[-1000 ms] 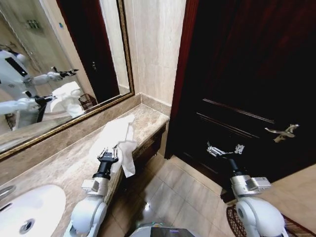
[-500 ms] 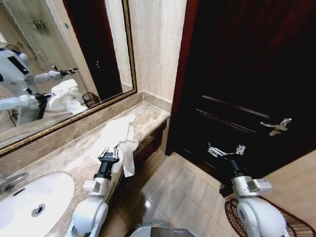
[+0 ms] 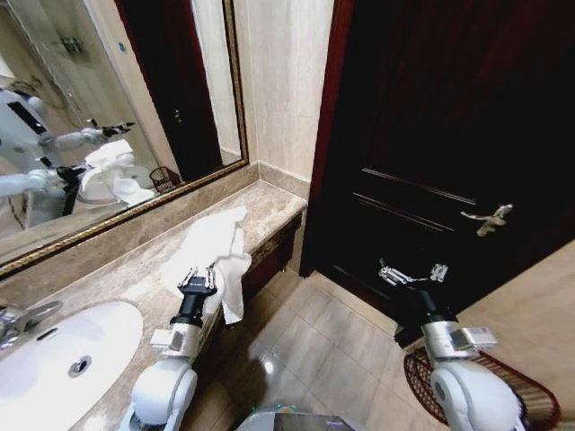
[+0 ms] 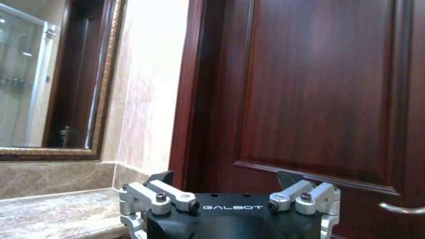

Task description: Discard the used towel into the hamper.

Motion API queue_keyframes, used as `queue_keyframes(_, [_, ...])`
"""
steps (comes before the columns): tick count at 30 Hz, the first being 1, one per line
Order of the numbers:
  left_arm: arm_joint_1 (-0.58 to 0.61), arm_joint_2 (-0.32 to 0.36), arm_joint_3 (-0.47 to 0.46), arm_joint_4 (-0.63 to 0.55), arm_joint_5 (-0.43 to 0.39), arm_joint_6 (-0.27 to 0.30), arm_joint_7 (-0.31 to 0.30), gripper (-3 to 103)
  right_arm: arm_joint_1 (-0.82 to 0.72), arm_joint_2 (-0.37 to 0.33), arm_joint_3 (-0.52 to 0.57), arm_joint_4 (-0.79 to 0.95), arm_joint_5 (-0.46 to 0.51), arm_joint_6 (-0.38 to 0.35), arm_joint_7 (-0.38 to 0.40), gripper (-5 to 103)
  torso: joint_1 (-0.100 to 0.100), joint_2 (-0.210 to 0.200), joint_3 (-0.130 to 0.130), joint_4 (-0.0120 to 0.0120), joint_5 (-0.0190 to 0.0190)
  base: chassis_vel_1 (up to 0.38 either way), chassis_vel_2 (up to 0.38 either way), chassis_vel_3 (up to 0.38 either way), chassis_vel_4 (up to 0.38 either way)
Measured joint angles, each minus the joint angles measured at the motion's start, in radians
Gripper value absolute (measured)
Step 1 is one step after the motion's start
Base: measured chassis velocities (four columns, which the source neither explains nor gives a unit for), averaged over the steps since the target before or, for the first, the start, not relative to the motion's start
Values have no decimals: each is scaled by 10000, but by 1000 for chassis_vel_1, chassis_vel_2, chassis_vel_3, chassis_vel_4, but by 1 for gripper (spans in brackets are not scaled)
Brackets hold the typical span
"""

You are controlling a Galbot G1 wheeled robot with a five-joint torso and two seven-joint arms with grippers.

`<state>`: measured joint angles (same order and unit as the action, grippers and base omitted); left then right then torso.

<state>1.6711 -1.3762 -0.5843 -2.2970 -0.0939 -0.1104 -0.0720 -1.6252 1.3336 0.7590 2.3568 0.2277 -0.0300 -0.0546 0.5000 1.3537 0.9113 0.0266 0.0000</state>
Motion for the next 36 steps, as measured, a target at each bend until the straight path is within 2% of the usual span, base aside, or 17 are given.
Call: queue_keyframes(36, [-4, -24, 87, 83, 85, -102, 59, 12, -69, 89, 46, -13, 12, 266, 30, 100, 0, 0, 0, -1, -1, -64, -145, -143, -65])
